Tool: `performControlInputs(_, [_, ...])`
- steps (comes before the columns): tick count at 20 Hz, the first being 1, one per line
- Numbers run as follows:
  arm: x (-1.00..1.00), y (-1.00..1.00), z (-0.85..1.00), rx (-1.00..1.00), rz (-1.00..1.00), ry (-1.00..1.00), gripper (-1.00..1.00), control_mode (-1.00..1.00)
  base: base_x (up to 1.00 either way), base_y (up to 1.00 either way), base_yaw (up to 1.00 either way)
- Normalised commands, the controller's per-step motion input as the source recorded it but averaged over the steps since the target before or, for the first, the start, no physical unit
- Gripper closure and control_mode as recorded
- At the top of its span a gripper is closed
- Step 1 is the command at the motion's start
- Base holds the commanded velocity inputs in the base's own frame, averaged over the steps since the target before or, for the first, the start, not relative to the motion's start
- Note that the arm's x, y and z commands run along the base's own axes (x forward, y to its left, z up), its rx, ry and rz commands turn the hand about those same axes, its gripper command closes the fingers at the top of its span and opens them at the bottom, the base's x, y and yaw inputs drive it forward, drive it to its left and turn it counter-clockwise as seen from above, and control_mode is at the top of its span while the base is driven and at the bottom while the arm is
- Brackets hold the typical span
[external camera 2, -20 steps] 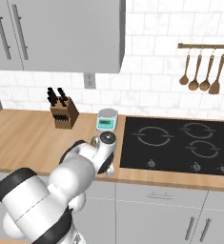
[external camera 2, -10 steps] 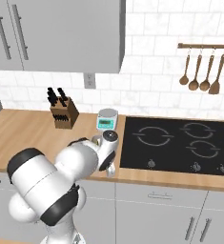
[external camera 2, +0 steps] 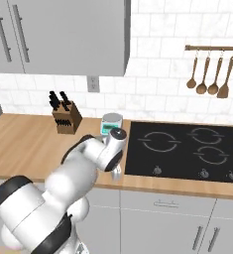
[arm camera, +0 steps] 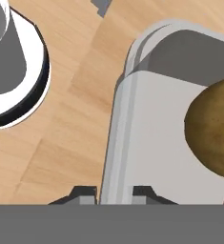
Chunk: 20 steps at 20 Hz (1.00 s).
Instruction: Take the meat container that has the chicken drumstick and place it on the second highest rack of the freezer. Then take the vegetable container that has the potato and tomato and place it on the highest rack of the freezer.
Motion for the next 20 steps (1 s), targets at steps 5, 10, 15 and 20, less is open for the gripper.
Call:
performControlInputs(5, [-0.66,0.03,1.00,0.00,0.00,-0.03,1.00,-1.00,0.00,0.00,0.00])
performControlInputs(10, [-0.78,0.18,1.00,0.02,-0.03,0.01,1.00,-1.00,0.00,0.00,0.00])
performControlInputs(15, [-0.60,0.40,1.00,0.00,-0.17,0.01,1.00,-1.00,0.00,0.00,0.00])
performControlInputs(20, [-0.62,0.26,1.00,0.05,-0.32,0.10,1.00,-1.00,0.00,0.00,0.00])
